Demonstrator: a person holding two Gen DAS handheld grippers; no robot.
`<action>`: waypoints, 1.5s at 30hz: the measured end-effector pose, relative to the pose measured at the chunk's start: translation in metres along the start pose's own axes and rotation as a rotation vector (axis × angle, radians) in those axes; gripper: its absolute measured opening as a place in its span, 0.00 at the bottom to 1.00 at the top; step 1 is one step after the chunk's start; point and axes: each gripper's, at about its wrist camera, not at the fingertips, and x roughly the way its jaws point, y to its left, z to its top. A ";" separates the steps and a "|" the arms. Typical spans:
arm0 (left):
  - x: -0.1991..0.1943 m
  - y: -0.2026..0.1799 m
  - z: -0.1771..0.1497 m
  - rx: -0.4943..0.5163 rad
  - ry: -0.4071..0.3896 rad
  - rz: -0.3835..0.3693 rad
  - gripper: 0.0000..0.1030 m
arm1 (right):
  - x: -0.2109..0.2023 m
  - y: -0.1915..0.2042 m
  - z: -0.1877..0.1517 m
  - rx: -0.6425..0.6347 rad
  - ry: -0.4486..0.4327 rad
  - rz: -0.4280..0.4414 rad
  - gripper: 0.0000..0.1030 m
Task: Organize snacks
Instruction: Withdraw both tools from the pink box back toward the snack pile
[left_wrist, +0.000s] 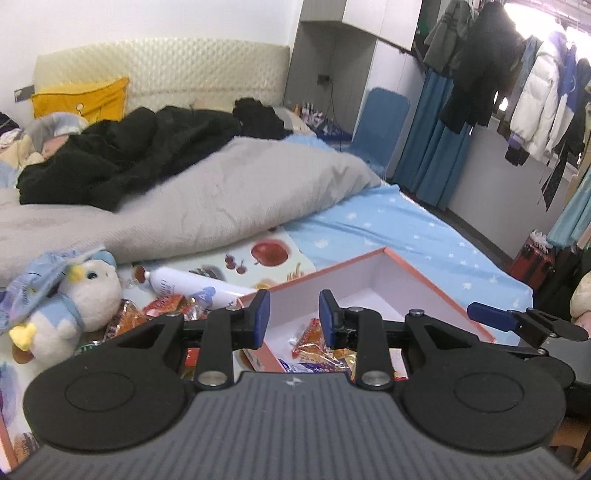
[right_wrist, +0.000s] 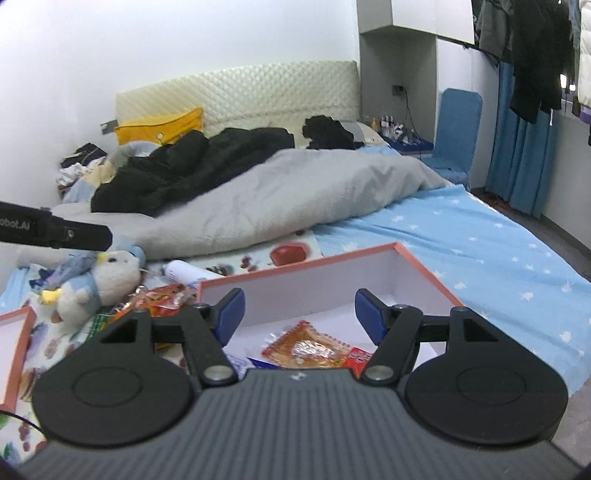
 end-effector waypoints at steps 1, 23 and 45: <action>-0.006 0.001 -0.001 -0.003 -0.009 0.000 0.32 | -0.004 0.003 0.000 -0.004 -0.006 0.005 0.66; -0.089 0.046 -0.060 -0.094 -0.047 0.081 0.32 | -0.042 0.066 -0.032 -0.051 -0.001 0.098 0.66; -0.082 0.101 -0.136 -0.228 0.068 0.143 0.32 | -0.044 0.109 -0.075 -0.091 0.070 0.168 0.67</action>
